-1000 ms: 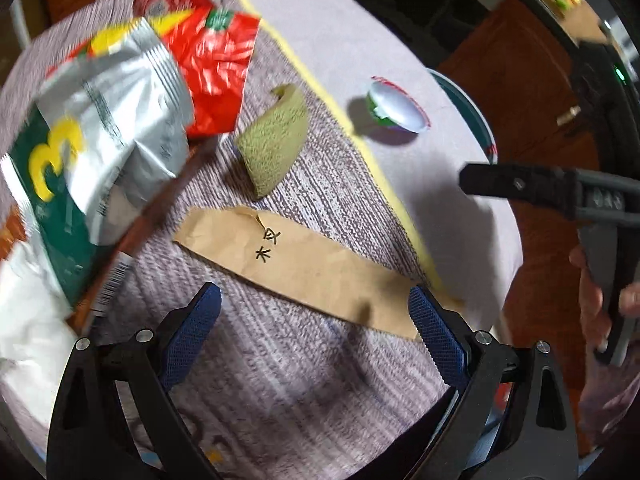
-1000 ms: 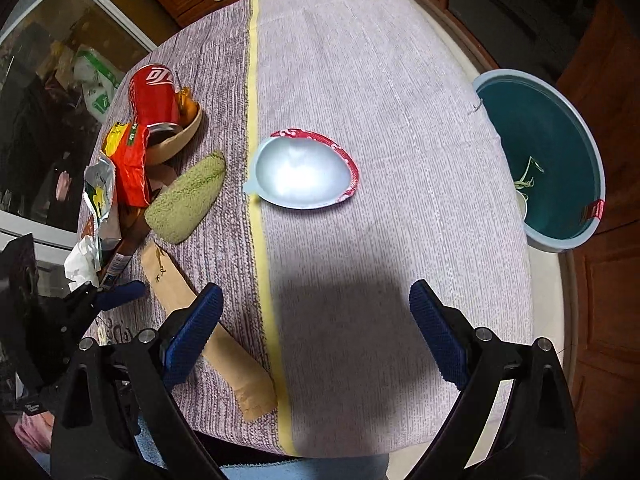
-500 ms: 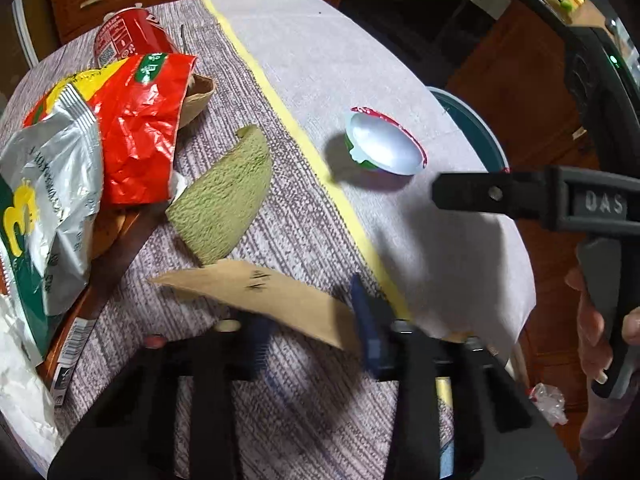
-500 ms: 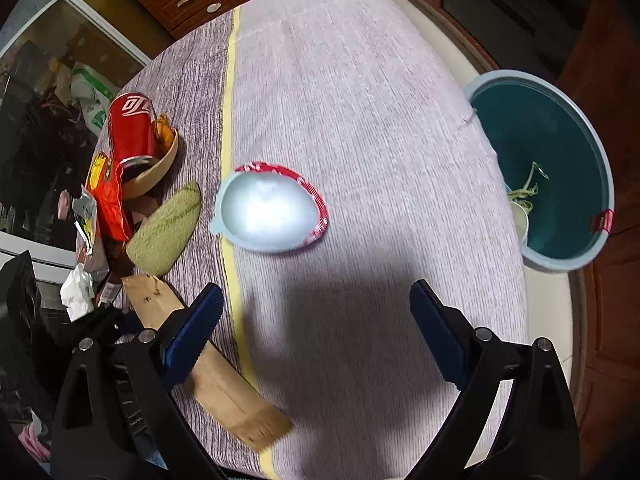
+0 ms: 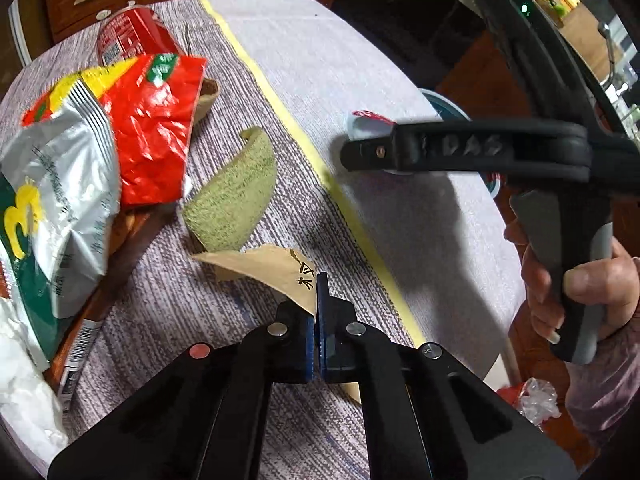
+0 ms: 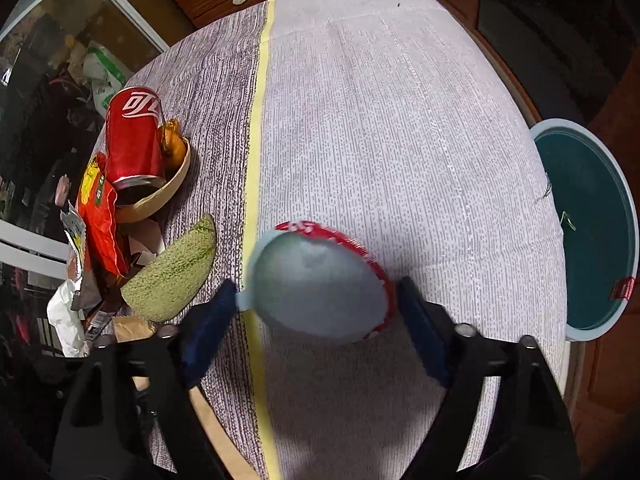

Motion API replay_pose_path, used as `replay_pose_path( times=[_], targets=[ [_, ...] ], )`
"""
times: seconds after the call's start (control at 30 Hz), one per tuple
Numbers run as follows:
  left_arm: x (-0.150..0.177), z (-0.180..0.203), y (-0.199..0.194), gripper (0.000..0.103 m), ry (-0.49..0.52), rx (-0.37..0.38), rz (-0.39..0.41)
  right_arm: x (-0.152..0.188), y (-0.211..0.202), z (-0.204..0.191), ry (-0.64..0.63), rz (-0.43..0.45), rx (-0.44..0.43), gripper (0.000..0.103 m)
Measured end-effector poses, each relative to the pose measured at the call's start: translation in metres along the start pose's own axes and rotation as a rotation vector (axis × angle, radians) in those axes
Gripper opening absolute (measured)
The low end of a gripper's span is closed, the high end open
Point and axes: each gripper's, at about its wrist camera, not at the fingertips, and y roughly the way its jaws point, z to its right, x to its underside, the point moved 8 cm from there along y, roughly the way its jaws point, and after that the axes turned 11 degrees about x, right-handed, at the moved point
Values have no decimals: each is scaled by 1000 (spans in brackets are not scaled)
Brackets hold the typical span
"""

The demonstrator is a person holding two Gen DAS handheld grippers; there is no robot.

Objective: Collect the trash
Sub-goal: 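Grasp the white lid with the right tool while the left tool grasps the cardboard strip, then carry the lid and cardboard strip over the teal bucket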

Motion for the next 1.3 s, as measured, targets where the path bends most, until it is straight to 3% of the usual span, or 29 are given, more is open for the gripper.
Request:
replay_pose_path(
  times=[0.33,0.73,0.93,1.3],
  targets=[
    [-20,22,-30,1,105,-18,44,9,-42,19,46,77,-9,70],
    [-97,92,-25,1,260,5,89,10,-105,112,193,192,44,70],
    [-139,160,5,2,363,42,87,14,-129,185,324,241,103,70],
    [-203,233,89,2,423,96,66,18,-129,282,462,238,185,70]
  ],
)
